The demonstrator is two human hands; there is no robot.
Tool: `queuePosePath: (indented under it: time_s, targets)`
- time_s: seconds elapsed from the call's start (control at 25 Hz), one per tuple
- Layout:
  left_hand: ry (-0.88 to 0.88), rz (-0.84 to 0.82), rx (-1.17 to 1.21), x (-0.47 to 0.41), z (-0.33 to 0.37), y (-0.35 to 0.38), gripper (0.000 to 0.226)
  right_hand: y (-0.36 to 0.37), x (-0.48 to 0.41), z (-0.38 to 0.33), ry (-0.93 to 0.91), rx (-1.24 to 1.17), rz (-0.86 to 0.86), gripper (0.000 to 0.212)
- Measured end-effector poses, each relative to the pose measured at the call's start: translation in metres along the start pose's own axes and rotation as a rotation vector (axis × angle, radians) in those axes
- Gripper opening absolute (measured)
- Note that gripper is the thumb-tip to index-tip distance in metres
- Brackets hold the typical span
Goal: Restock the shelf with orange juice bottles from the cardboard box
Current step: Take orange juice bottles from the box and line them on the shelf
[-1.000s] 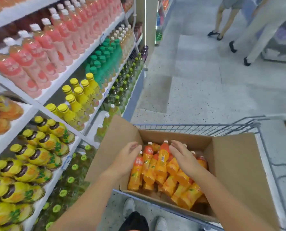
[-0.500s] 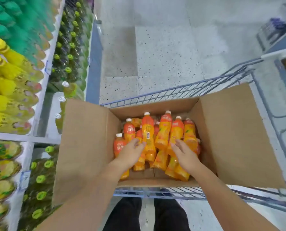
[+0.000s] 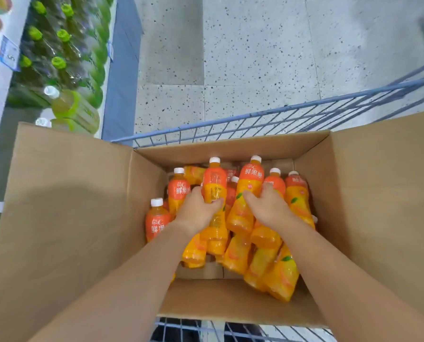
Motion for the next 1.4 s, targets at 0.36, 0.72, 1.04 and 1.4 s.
queuePosePath:
  time_s: [0.36,0.72,1.04,1.4]
  targets:
    - [-0.114,-0.065,0.026,-0.021,-0.017,-0.005,0.037,0.012,-0.045,-0.009,0.141,0.086,0.006,0.068]
    - [-0.083,0.094,0.420,0.015,-0.034,-0.010,0.052,0.040,-0.025,0.001,0.262,-0.188,0.039,0.083]
    - [-0.159,0.016,0.494,0.048,-0.037,-0.021,0.047,0.047,0.009,-0.002,0.393,-0.602,-0.288,0.063]
    - [-0.057,0.044,0.585,0.118,0.002,-0.079,0.044,0.029,0.114,-0.022,-0.013,-0.497,-0.264,0.051]
Point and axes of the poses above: each hand's wrist, its own x-axis away from the middle knuckle, its own y-axis out of the palm, z = x × y, the point moved 8 cm from there along -x, towards the middle knuckle, and after that the axes turned 15 degrees about y, right-handed, at the moved point
